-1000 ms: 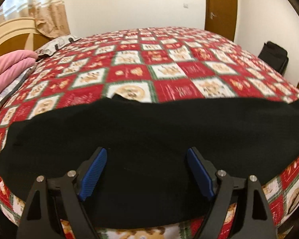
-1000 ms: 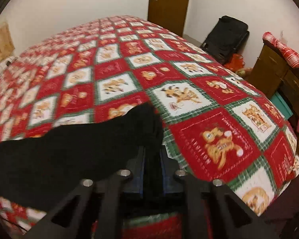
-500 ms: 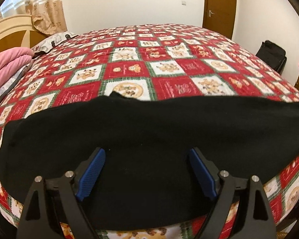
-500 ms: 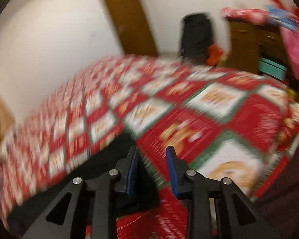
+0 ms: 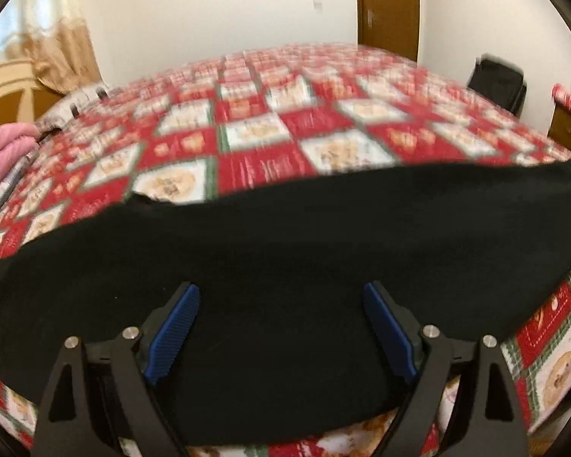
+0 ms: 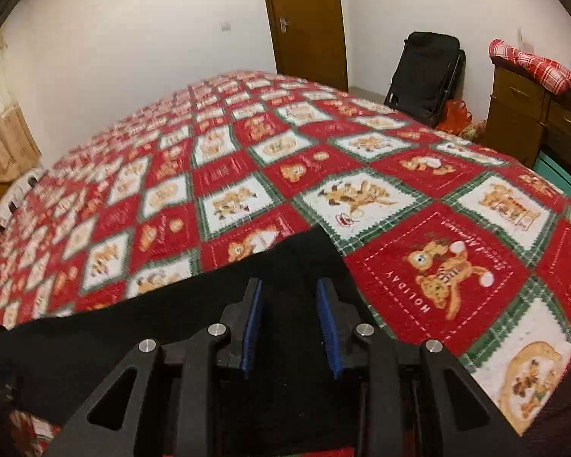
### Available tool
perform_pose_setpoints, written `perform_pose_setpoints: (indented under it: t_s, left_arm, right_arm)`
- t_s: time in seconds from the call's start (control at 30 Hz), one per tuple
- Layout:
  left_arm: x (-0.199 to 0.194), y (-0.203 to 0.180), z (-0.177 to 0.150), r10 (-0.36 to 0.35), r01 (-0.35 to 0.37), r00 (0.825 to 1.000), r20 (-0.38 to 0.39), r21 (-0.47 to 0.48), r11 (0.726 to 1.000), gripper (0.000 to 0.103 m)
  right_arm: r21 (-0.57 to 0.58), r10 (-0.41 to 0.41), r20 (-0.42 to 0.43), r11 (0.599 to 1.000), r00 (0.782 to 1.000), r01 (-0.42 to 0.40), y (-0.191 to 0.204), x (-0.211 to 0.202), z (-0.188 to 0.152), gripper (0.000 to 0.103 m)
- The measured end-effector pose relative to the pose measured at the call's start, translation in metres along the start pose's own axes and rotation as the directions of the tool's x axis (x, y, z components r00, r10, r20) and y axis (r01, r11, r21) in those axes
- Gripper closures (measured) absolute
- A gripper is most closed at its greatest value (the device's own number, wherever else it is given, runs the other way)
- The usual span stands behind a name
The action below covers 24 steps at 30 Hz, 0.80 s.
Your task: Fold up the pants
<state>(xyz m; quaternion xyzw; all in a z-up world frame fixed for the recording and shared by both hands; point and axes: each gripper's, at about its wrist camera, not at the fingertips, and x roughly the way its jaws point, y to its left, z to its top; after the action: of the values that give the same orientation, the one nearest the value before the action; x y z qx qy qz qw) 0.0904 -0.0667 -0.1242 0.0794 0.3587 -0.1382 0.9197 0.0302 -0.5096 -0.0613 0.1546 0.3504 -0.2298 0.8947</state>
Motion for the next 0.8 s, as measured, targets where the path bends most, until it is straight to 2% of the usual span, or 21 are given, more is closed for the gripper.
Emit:
perform_pose_setpoints:
  t_s: [0.03, 0.1, 0.13, 0.17, 0.2, 0.27, 0.33, 0.4, 0.47, 0.53, 0.57, 0.73, 0.8]
  left_arm:
    - [0.0, 0.001, -0.002, 0.012, -0.012, 1.0, 0.001, 0.004, 1.0, 0.005]
    - [-0.002, 0.005, -0.001, -0.013, 0.013, 1.0, -0.007, -0.006, 1.0, 0.005]
    - [-0.003, 0.008, 0.001, -0.023, 0.023, 1.0, -0.021, -0.015, 1.0, 0.005]
    - [-0.005, 0.009, 0.003, -0.028, 0.028, 0.999, -0.027, -0.024, 0.999, 0.005]
    - [-0.007, 0.012, 0.005, -0.032, 0.031, 0.999, -0.025, -0.038, 0.999, 0.005]
    - [-0.014, 0.02, 0.008, -0.037, 0.037, 0.999, 0.0, -0.072, 0.997, 0.005]
    - [-0.019, 0.025, 0.01, -0.041, 0.042, 0.999, 0.015, -0.096, 0.995, 0.005]
    - [-0.022, 0.031, 0.012, -0.041, 0.043, 0.999, 0.016, -0.118, 0.992, 0.005]
    - [-0.021, 0.036, 0.011, -0.037, 0.037, 0.999, 0.004, -0.135, 0.99, 0.005]
    - [-0.021, 0.041, 0.009, -0.037, 0.036, 0.999, -0.003, -0.153, 0.988, 0.005]
    - [-0.021, 0.045, 0.007, -0.039, 0.038, 0.999, -0.007, -0.164, 0.986, 0.005]
    - [-0.022, 0.052, 0.003, -0.019, 0.017, 1.0, -0.013, -0.171, 0.985, 0.005]
    - [-0.018, 0.053, 0.001, -0.011, 0.006, 1.0, -0.029, -0.167, 0.986, 0.005]
  right_arm:
    - [0.032, 0.01, 0.017, 0.999, 1.0, -0.011, -0.004, -0.011, 0.0, 0.072]
    - [0.108, 0.025, 0.112, 0.994, 0.993, -0.037, -0.019, -0.04, -0.003, 0.069]
    - [0.143, 0.022, 0.155, 0.989, 0.988, -0.045, -0.028, -0.054, -0.006, 0.053]
    - [0.173, 0.014, 0.187, 0.984, 0.982, -0.047, -0.037, -0.065, -0.009, 0.033]
    - [0.196, 0.007, 0.211, 0.979, 0.977, -0.049, -0.043, -0.074, -0.012, 0.028]
    - [0.219, -0.012, 0.232, 0.975, 0.973, -0.04, -0.055, -0.083, -0.02, 0.028]
    - [0.215, -0.012, 0.179, 0.976, 0.984, -0.027, -0.06, -0.076, -0.027, 0.028]
    - [0.232, 0.021, 0.139, 0.971, 0.99, -0.053, -0.059, -0.067, -0.037, 0.028]
    - [0.238, 0.036, 0.12, 0.969, 0.992, -0.064, -0.05, -0.059, -0.049, 0.028]
    - [0.197, -0.013, 0.133, 0.98, 0.991, -0.014, -0.033, -0.061, -0.058, 0.028]
    - [0.189, -0.009, 0.134, 0.982, 0.991, -0.016, -0.025, -0.063, -0.061, 0.028]
    - [0.217, 0.112, 0.118, 0.967, 0.987, -0.136, -0.003, -0.061, -0.063, 0.028]
    - [0.253, 0.124, 0.135, 0.955, 0.983, -0.155, -0.007, -0.053, -0.061, 0.028]
